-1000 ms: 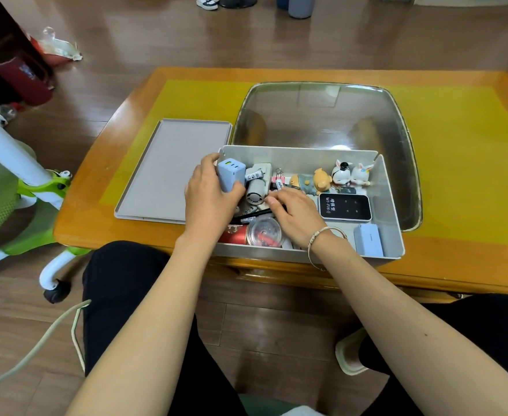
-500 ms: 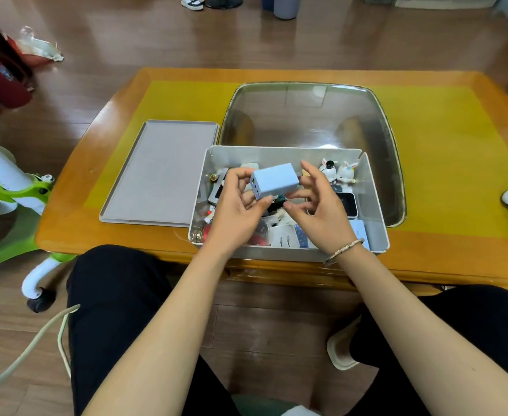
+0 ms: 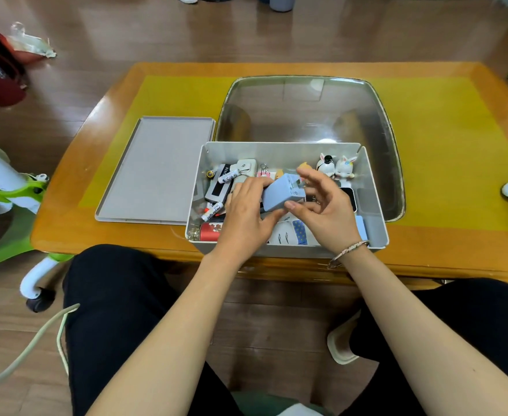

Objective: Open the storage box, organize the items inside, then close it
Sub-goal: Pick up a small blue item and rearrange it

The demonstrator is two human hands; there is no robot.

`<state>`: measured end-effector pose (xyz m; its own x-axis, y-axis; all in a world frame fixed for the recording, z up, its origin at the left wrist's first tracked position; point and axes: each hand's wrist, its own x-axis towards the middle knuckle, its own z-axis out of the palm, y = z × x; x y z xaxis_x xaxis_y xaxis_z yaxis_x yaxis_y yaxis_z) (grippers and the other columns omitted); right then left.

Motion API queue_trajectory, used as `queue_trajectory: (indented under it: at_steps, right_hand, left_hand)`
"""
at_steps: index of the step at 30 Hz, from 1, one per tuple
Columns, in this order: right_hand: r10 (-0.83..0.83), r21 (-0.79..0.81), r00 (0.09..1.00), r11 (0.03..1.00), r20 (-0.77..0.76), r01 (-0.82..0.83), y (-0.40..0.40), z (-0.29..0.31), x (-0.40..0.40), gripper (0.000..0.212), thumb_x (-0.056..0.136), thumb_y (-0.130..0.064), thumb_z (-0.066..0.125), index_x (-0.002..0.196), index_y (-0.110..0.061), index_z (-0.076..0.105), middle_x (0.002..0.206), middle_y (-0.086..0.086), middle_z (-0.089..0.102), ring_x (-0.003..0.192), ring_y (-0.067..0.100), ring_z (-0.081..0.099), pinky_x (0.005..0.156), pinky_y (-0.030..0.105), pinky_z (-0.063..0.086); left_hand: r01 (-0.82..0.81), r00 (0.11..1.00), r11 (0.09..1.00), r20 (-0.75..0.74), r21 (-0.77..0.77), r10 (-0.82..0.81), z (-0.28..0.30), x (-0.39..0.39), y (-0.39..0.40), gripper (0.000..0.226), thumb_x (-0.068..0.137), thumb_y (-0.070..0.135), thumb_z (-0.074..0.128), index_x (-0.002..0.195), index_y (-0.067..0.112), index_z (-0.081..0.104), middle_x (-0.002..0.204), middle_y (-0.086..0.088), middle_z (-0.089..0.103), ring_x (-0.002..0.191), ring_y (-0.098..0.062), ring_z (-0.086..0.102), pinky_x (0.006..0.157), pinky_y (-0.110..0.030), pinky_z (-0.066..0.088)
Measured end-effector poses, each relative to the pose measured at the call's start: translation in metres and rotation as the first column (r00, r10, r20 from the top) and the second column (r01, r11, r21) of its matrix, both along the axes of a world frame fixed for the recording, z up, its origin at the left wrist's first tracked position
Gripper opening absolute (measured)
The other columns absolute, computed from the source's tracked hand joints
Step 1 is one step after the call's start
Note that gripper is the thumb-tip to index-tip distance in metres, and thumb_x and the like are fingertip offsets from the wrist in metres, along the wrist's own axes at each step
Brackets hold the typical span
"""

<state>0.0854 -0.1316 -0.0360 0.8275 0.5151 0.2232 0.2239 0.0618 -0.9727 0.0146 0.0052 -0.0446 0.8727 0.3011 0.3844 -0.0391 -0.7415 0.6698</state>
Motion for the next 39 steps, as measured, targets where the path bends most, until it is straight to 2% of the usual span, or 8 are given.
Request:
queue_trajectory:
  at_steps: [5,10,14,19,25,32,35,39]
  right_hand:
    - [0.08,-0.052,0.997,0.996,0.022,-0.079,0.002,-0.004,0.0,0.039,0.084,-0.013,0.067,0.117,-0.03,0.053,0.114,-0.01,0.062,0.109,0.016,0.062,0.084,0.029,0.055]
    - [0.092,-0.05,0.995,0.995,0.028,-0.091,0.001,-0.004,0.002,0.037,0.088,-0.023,0.06,0.118,-0.039,0.047,0.114,-0.021,0.058,0.111,0.006,0.058,0.09,0.021,0.049]
    - [0.043,-0.09,0.999,0.995,0.03,-0.04,-0.001,-0.003,0.004,0.032,0.092,-0.033,0.046,0.124,-0.035,0.046,0.11,-0.014,0.059,0.1,0.001,0.059,0.076,0.02,0.053]
    - [0.025,-0.132,1.0,0.991,-0.009,-0.026,-0.004,0.0,0.005,0.027,0.093,-0.036,0.04,0.113,-0.027,0.057,0.089,-0.004,0.058,0.07,0.026,0.06,0.055,0.035,0.056]
    - [0.031,-0.15,0.997,0.988,-0.071,-0.041,-0.005,-0.001,0.007,0.021,0.099,-0.029,0.04,0.086,-0.022,0.056,0.073,0.004,0.052,0.048,0.011,0.05,0.042,0.022,0.042]
    - [0.048,-0.165,0.993,0.984,-0.107,-0.065,-0.002,-0.001,0.006,0.049,0.084,-0.043,0.056,0.103,0.002,0.048,0.067,0.008,0.061,0.047,0.018,0.056,0.04,0.021,0.043]
    - [0.012,-0.157,0.996,0.987,-0.083,-0.025,-0.003,-0.002,0.008,0.022,0.089,-0.031,0.058,0.096,-0.01,0.057,0.066,-0.01,0.061,0.052,0.002,0.057,0.043,0.014,0.042]
    - [0.008,-0.142,0.996,0.99,-0.094,-0.021,-0.005,-0.003,0.008,0.006,0.093,-0.025,0.053,0.097,-0.022,0.05,0.076,0.0,0.06,0.054,0.005,0.057,0.045,0.017,0.045]
  left_hand:
    - [0.12,0.992,0.972,0.002,-0.202,-0.122,0.002,0.0,-0.003,0.039,0.089,0.013,0.063,0.123,0.013,0.044,0.117,0.007,0.054,0.114,-0.014,0.052,0.084,-0.033,0.047]
    - [0.071,0.997,0.997,-0.031,-0.019,-0.071,-0.006,0.004,-0.004,0.044,0.087,0.034,0.066,0.125,0.019,0.049,0.12,0.006,0.059,0.113,-0.014,0.05,0.093,-0.031,0.032]
    - [0.085,0.996,0.993,0.014,0.077,-0.086,-0.005,0.005,-0.005,0.062,0.075,0.049,0.074,0.125,0.017,0.055,0.117,0.008,0.059,0.11,-0.013,0.047,0.094,-0.034,0.037]
    - [0.119,0.992,0.993,-0.048,-0.008,-0.119,-0.005,0.004,-0.003,0.092,0.078,0.041,0.074,0.15,0.021,0.021,0.152,0.0,0.034,0.138,-0.018,0.034,0.111,-0.038,0.031]
    - [0.115,0.986,0.989,0.108,0.089,-0.124,-0.007,0.003,-0.002,0.063,0.078,0.021,0.078,0.131,0.006,0.049,0.13,-0.008,0.052,0.12,-0.02,0.048,0.102,-0.034,0.041]
    - [0.04,0.994,0.998,0.101,-0.054,-0.034,-0.005,0.003,-0.003,0.054,0.077,0.031,0.077,0.122,0.009,0.056,0.116,0.004,0.054,0.101,0.001,0.048,0.089,-0.007,0.038]
    - [0.008,0.993,0.998,0.117,-0.068,0.0,-0.005,0.003,-0.004,0.058,0.077,0.029,0.078,0.127,0.008,0.055,0.116,0.001,0.059,0.098,0.004,0.049,0.083,-0.006,0.041]
    - [-0.051,0.981,0.989,0.178,-0.142,0.076,-0.004,0.0,-0.006,0.061,0.072,0.026,0.082,0.124,0.008,0.057,0.109,0.004,0.061,0.094,-0.001,0.055,0.073,-0.017,0.051]
